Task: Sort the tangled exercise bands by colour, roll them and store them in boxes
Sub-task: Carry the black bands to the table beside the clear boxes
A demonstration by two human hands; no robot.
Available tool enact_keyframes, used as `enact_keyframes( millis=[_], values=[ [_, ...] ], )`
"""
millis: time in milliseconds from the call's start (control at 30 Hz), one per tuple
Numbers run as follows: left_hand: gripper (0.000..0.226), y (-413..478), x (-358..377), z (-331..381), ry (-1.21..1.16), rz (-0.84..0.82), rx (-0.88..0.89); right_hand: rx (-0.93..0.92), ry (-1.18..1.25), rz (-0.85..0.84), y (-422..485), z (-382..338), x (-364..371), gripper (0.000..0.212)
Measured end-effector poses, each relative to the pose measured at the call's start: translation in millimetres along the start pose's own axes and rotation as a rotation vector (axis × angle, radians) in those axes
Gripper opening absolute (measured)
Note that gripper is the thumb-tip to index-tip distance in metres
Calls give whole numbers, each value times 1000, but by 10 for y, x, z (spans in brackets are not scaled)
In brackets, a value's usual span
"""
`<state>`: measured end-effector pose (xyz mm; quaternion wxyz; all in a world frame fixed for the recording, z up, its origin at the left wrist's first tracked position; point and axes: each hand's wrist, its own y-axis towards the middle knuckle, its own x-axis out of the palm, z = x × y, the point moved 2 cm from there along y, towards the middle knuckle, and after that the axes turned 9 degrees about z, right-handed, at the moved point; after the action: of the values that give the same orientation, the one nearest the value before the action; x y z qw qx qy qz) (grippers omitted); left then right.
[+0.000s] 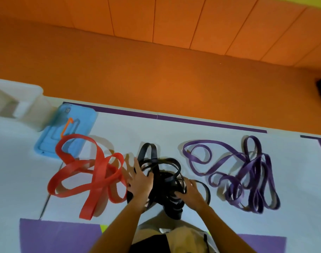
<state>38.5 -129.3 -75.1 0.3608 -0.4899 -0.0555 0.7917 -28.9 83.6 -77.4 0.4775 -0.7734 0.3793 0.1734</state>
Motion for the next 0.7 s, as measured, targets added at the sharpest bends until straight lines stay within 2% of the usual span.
enact_keyframes(
  millis=[100, 233, 333, 400, 500, 600, 633, 700],
  values=[
    [104, 23, 2, 57, 23, -69, -91, -26, -26, 14, -1, -4, -27, 86],
    [79, -1, 108, 146, -182, -185, -63, -94, 105, -34, -72, -83, -31, 91],
    [59, -36, 190, 194, -185, -351, -80, -114, 117, 52, -118, -50, -50, 88],
    [59, -60, 194, 239, -222, -424, -144, -116, 103, 100, -102, -6, -89, 83],
    [62, -91, 156, 247, -175, -415, -123, -119, 62, 119, -75, 45, -160, 79],
    [70, -81, 134, 180, 100, -307, -26, -123, 70, 117, -73, 98, -188, 77],
    [74, -68, 140, 167, 121, -274, -23, -107, 93, 115, -85, 105, -189, 77],
    [77, -85, 178, 172, -58, -282, -70, -56, 179, 88, -117, 103, -157, 82]
  ],
)
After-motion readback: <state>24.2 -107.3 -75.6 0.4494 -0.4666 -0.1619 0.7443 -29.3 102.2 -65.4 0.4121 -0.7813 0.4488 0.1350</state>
